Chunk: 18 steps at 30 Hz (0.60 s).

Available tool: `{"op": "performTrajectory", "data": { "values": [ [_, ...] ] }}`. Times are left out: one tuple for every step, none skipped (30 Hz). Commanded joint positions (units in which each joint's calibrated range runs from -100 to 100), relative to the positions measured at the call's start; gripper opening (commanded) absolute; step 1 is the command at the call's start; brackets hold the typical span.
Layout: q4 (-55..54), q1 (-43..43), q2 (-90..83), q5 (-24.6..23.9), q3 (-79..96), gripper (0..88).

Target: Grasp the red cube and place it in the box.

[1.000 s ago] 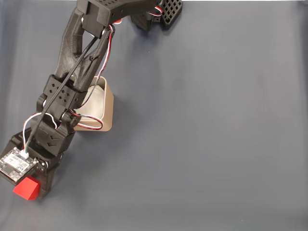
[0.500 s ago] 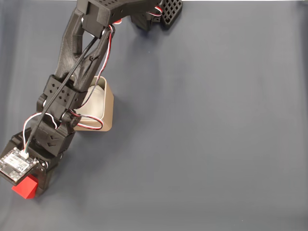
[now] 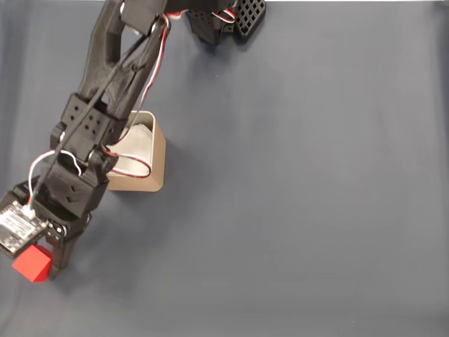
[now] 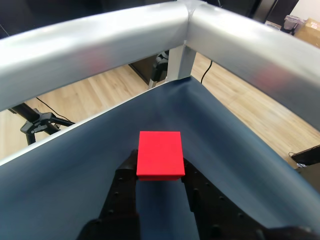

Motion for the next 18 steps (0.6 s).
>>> {"op": "performTrajectory", "data": {
  "values": [
    [3.2, -0.4, -10.7, -0.4, 2.7, 9.7],
    [3.6, -0.4, -12.3, -0.4, 4.3, 9.6],
    [4.0, -0.4, -14.0, -0.3, 6.0, 9.5],
    [4.4, -0.4, -15.8, -0.1, 7.9, 9.3],
    [4.4, -0.3, -17.4, 0.0, 9.7, 9.1],
    [4.5, -0.2, -18.9, 0.1, 11.3, 9.1],
    [4.7, -0.2, -20.4, 0.1, 12.8, 9.0],
    [5.4, -0.2, -21.8, 0.2, 13.9, 8.9],
    [6.7, -0.2, -23.1, 0.2, 14.7, 8.6],
    [8.1, -0.2, -24.5, 0.2, 15.3, 8.3],
    [8.8, -0.2, -25.7, 0.2, 15.9, 8.1],
    [9.4, -0.2, -26.9, 0.3, 16.8, 8.1],
    [10.5, -0.2, -28.4, 0.4, 17.4, 8.0],
    [11.7, -0.2, -29.6, 0.4, 17.7, 7.8],
    [13.2, -0.2, -30.8, 0.5, 17.9, 7.7],
    [14.8, -0.2, -32.1, 0.6, 17.9, 7.5],
    [16.0, -0.3, -33.2, 0.6, 17.9, 7.5],
    [17.1, -0.4, -34.3, 0.5, 17.9, 7.5]
  ]
}}
